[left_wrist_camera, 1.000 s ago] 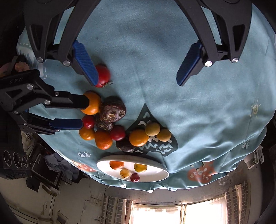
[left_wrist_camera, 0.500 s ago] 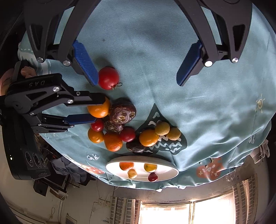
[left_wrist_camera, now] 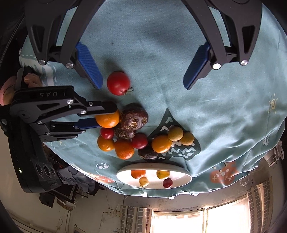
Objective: Organize fruits
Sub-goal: 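Grasp a large orange with the right gripper while the left gripper grasps a red tomato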
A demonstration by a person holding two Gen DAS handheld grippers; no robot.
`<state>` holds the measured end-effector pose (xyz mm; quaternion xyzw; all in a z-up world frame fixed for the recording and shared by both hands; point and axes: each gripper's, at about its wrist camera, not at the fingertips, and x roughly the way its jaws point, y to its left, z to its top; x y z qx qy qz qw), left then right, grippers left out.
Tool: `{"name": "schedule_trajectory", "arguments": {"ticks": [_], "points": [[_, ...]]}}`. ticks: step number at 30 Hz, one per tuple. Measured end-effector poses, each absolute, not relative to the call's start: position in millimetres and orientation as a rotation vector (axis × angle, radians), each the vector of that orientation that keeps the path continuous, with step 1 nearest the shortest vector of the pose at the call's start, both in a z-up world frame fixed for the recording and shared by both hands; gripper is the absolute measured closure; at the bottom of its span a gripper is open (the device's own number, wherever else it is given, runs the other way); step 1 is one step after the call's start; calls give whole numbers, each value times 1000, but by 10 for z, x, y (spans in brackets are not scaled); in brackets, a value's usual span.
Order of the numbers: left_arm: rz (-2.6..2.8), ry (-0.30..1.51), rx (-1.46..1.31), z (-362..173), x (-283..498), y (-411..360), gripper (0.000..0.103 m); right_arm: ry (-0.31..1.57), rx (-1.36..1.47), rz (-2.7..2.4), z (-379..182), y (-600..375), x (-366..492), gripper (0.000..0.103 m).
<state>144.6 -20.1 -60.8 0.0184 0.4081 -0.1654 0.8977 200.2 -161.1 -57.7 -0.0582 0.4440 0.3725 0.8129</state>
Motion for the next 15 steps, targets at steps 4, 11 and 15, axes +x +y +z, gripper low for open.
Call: {"name": "schedule_trajectory", "arguments": {"ticks": [4,11,15], "points": [[-404,850,70,-622,1394,-363,23,930,-101,784,-524,-1664,2013,64],[-419,894,82,-695,1473,-507,56,926,-74,766,-493,-1712,2038,64],[-409,913,88,-723,1507,-532,59,923,-72,763,-488,-1724,2035,64]]}}
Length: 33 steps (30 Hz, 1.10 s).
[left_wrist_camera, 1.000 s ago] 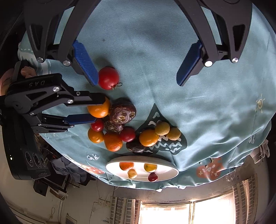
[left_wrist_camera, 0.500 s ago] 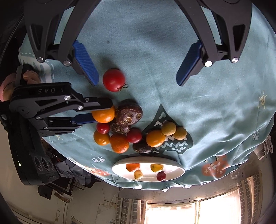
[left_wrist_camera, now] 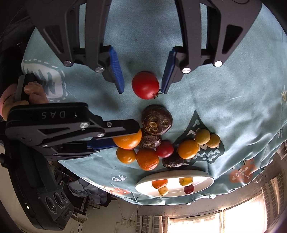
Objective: Organize fruits
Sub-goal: 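Grasp a large orange with the right gripper while the left gripper grasps a red tomato, then place the orange and tomato on the white plate and open both grippers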
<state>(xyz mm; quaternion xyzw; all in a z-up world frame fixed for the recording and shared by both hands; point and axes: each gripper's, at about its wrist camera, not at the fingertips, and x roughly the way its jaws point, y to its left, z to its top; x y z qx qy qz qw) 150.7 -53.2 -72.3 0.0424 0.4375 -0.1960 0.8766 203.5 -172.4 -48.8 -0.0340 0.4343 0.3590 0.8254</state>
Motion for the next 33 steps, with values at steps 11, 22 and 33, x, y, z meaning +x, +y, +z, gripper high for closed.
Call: {"name": "schedule_trajectory", "arguments": {"ticks": [11,22,33], "points": [[-406,944,81,-769,1564,-527,71,915,-61,757,-468,-1762,2032,64],[-454,893,-36,-369,1937,-191,72,815,114,744,-244,-2061,2209,64],[-290,820,-70,-39,3669,-2,72,700,203,465,-123,-2307,3399,65]]}}
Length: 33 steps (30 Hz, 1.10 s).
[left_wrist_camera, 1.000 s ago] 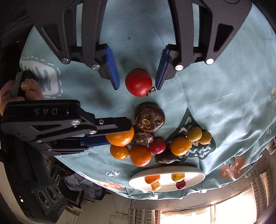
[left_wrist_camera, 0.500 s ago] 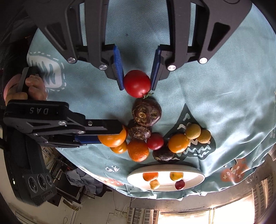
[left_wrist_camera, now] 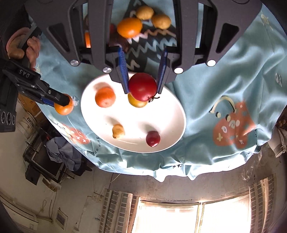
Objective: Organize fruits
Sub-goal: 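Place the orange and tomato on the white plate and open both grippers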
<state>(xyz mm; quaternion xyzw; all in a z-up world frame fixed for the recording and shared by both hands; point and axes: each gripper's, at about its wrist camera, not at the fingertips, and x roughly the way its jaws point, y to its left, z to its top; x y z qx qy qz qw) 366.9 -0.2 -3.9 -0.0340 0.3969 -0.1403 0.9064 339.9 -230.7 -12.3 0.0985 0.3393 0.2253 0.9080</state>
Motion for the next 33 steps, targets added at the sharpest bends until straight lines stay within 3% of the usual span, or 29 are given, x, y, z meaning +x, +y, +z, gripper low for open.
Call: {"name": "schedule_trajectory", "arguments": {"ticks": [8,9,10,11,12,19,26,33], "points": [[-226,878,-65,-296,4359,-62,72,753,178,441,-418,-2245,3827,65],[-203,885,-63,-313,4372,-63,63,761,177,441,-434,-2238,3834,60],[-175,892,-65,-308,4362,-53,29,761,172,428,-427,-2234,3820,56],[-155,877,-79,-273,4310,-26,15,759,166,417,-399,-2236,3794,47],[-156,838,-96,-221,4210,10,10,750,162,424,-351,-2237,3753,42],[-179,767,-13,28,3302,93,9,697,136,528,-41,-2203,3256,41],[-230,760,-23,-254,2300,50,9,769,98,575,-183,-2189,2763,41],[-304,788,15,-495,1952,-168,9,861,74,593,-410,-2108,2533,42]]}}
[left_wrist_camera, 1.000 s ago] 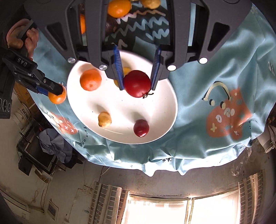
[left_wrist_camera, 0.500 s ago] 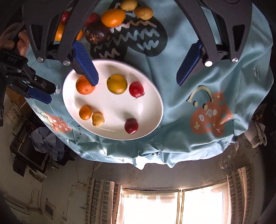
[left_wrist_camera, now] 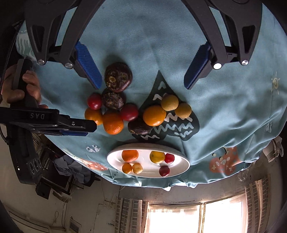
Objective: Organize fruits
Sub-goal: 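Place the orange and tomato on the white plate and open both grippers, then grasp another orange with the right gripper while the left gripper grasps a dark brown fruit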
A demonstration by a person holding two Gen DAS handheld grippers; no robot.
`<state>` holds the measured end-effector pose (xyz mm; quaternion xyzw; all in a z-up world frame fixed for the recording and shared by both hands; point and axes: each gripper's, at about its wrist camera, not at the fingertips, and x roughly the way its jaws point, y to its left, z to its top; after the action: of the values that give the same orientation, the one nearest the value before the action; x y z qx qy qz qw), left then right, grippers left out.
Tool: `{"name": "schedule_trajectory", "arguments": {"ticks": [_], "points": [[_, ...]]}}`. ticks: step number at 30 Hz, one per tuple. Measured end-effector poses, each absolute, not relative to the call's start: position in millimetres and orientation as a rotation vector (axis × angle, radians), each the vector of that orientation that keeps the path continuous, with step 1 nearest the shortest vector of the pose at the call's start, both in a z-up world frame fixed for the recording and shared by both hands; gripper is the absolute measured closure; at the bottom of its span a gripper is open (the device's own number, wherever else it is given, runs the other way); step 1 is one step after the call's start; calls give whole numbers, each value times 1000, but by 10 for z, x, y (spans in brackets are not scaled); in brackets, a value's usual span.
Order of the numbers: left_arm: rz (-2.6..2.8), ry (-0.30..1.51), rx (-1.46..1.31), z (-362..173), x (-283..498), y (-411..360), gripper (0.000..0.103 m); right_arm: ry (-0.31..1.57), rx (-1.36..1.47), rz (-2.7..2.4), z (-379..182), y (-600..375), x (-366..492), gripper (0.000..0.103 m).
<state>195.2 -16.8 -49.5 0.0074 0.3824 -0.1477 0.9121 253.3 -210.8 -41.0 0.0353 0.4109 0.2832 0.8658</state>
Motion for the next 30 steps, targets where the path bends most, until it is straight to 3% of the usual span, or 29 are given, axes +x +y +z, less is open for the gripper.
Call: {"name": "schedule_trajectory", "arguments": {"ticks": [9,30], "points": [[-311,816,46,-560,1974,-243,9,913,59,565,-513,-2111,2575,42],[-340,806,68,-550,1957,-300,9,988,117,566,-641,-2167,2662,65]]}}
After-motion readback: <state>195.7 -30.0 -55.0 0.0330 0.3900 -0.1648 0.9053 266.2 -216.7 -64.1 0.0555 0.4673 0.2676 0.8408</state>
